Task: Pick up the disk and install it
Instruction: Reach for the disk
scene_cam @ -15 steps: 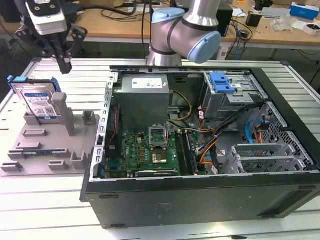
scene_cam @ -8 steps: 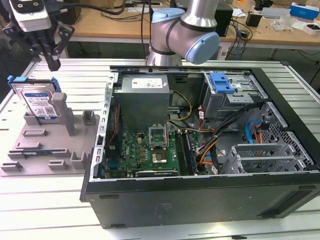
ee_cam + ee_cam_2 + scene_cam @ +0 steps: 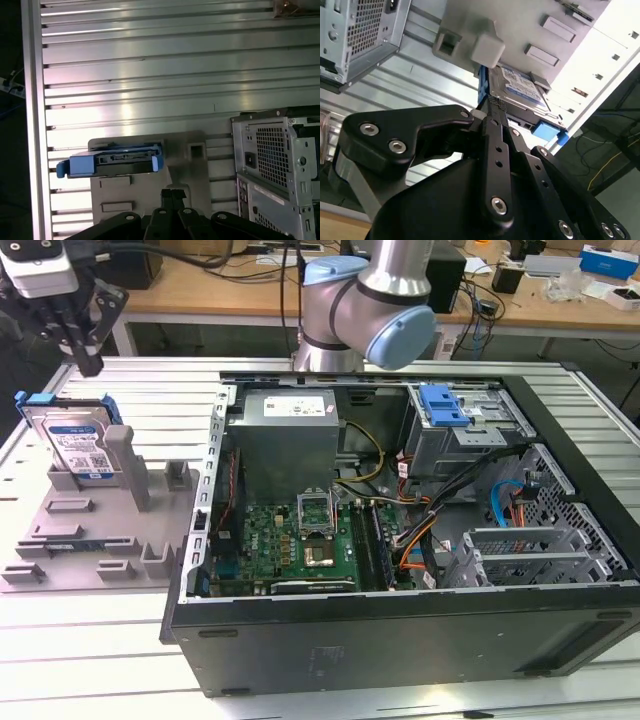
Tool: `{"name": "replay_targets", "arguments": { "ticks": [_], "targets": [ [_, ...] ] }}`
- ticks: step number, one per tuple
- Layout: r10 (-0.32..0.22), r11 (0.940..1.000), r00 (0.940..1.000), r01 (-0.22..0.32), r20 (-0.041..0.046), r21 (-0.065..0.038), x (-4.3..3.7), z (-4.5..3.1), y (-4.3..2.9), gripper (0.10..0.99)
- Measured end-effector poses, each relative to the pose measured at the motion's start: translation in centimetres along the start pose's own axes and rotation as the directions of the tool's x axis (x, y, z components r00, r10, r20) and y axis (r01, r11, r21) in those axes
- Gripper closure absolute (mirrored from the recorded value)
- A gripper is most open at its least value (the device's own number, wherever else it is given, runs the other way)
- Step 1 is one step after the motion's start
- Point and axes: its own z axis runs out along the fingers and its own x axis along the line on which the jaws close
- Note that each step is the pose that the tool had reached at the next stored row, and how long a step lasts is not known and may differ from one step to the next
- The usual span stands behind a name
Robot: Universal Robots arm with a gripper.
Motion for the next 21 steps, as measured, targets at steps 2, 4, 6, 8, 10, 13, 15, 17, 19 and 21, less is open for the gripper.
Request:
{"name": "replay_targets", "arguments": {
  "ticks": [2,4,6,8,10,13,15,17,19,21],
  "targets": [
    [0.000,1.0000,1.0000,0.000,-0.0019,0.000,0.54,0.05,0.30,0.980],
    [0.000,1.0000,1.0000,0.000,-0.0055,0.000,1.46,0.14,0.82,0.980],
    [0.001,1.0000,1.0000,-0.001,-0.0080,0.001,2.00,0.19,1.15,0.980],
    [0.001,1.0000,0.9999,-0.001,-0.0115,0.001,2.46,0.22,1.41,0.980],
    [0.001,1.0000,0.9999,-0.001,-0.0143,0.001,2.51,0.22,1.43,0.980],
    [0.001,1.0000,0.9999,-0.001,-0.0160,0.001,2.51,0.23,1.43,0.980],
    [0.001,1.0000,0.9999,-0.001,-0.0170,0.001,2.51,0.24,1.43,0.980],
    [0.001,1.0000,0.9998,-0.001,-0.0185,0.001,2.51,0.24,1.43,0.980],
    [0.001,1.0000,0.9998,-0.001,-0.0196,0.002,2.51,0.24,1.43,0.980],
    [0.001,1.0000,0.9998,-0.001,-0.0209,0.002,2.51,0.24,1.43,0.980]
  ]
}}
